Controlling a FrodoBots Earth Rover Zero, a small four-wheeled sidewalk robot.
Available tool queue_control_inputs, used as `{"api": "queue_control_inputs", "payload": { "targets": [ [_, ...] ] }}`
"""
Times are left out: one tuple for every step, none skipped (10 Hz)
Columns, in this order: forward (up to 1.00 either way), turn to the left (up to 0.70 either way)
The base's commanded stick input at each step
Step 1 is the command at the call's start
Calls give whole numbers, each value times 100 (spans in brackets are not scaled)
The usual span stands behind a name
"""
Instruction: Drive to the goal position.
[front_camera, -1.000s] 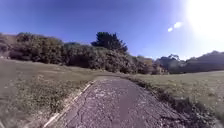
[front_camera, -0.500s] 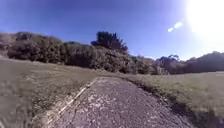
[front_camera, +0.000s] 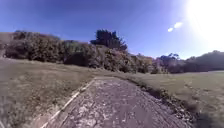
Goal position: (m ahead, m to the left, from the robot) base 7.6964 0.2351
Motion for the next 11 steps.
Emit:
{"api": "queue_control_inputs", "payload": {
  "targets": [
    [100, 0],
    [100, 0],
    [100, 0],
    [100, 0],
    [100, 0],
    [100, 0],
    [100, 0],
    [100, 0],
    [100, 0],
    [100, 0],
    [100, 0]
  ]
}}
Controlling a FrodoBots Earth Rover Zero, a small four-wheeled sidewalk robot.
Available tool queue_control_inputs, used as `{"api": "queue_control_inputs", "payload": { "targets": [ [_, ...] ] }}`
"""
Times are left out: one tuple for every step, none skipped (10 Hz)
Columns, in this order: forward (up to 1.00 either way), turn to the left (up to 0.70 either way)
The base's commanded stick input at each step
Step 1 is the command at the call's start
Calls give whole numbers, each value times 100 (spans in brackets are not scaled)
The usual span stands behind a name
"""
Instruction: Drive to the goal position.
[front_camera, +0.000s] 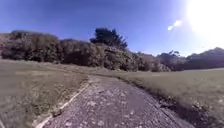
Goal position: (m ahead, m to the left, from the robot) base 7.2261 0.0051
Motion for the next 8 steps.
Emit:
{"api": "queue_control_inputs", "payload": {
  "targets": [
    [100, 0],
    [100, 0],
    [100, 0],
    [100, 0],
    [100, 0],
    [100, 0],
    [100, 0],
    [100, 0]
  ]
}}
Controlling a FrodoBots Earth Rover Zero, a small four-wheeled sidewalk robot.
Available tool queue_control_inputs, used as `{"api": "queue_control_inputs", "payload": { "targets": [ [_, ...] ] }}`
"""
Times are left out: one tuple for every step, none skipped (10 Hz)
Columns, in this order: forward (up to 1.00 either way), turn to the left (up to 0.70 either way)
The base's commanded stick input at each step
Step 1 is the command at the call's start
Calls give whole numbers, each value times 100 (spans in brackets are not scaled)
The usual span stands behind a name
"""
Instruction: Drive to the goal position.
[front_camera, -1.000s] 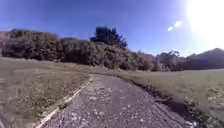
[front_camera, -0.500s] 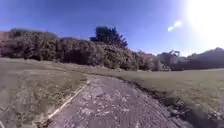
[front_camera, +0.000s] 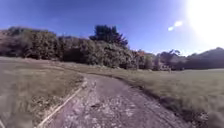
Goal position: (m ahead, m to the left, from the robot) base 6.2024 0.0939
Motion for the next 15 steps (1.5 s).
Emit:
{"api": "queue_control_inputs", "payload": {
  "targets": [
    [100, 0],
    [100, 0],
    [100, 0],
    [100, 0],
    [100, 0],
    [100, 0],
    [100, 0],
    [100, 0],
    [100, 17],
    [100, 40],
    [100, 40],
    [100, 40],
    [100, 40],
    [100, 0],
    [100, 0]
  ]
}}
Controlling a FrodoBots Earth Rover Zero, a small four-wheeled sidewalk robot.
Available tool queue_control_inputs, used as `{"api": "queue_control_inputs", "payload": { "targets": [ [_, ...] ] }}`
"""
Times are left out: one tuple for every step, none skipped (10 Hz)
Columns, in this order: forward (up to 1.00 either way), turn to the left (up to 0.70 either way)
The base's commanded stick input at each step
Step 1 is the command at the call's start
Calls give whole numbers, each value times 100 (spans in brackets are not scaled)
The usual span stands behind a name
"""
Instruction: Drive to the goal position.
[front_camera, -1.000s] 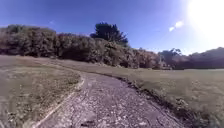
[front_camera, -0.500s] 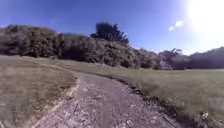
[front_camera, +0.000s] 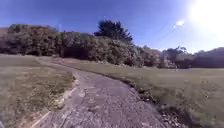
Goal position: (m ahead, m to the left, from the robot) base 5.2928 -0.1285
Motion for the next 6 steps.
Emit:
{"api": "queue_control_inputs", "payload": {
  "targets": [
    [100, 0],
    [100, 0],
    [100, 0],
    [100, 0],
    [100, 0],
    [100, 0]
  ]
}}
